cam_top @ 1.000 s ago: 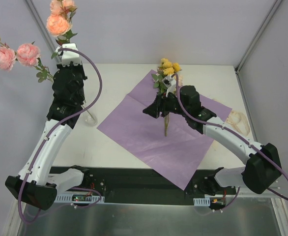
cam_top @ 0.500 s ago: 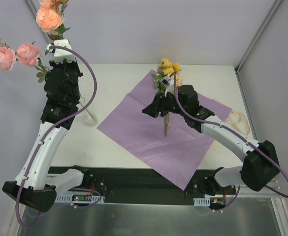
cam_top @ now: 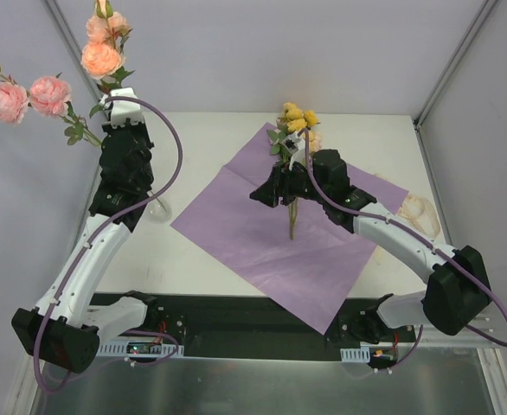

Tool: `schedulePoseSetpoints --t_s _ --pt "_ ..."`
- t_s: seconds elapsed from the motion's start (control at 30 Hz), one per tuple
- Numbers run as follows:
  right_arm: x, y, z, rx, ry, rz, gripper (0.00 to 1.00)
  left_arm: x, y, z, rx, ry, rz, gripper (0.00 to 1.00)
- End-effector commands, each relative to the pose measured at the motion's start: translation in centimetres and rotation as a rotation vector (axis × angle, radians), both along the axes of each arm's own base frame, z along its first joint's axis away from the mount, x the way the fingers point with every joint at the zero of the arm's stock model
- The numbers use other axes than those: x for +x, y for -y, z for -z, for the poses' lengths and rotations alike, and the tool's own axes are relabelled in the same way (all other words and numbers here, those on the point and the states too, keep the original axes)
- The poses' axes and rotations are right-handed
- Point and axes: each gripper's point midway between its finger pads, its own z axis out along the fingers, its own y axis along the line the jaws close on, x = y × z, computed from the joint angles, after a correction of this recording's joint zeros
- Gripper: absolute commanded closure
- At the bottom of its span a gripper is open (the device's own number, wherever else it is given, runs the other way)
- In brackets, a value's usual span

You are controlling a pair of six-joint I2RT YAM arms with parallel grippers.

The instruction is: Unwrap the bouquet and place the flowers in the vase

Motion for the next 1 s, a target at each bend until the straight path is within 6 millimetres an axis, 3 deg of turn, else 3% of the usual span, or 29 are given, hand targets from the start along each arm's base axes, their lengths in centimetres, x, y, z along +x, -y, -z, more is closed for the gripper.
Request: schedulePoseSetpoints --t_s 0.0,0.27,0.83,0.97 --pt "0.4 -0.6 -2.2 0.035 0.053 -0.017 0.41 -0.3 -1.8 -0.2 -0.070 0.092 -0.107 1.00" --pt "0.7 -0.9 -1.7 0.033 0.039 -0.018 0.41 -0.3 -2.8 2.9 -0.113 0.086 -0.190 1.00" --pt "1.0 -1.3 -0.9 0.029 0.016 -0.023 0.41 -0.3 -3.4 6.9 -0.151 0.039 -0.246 1.00" --pt "1.2 -1.4 -0.6 0.026 0.010 -0.023 0.41 -0.6 -3.3 7.7 -0.169 0.027 -0.241 0.90"
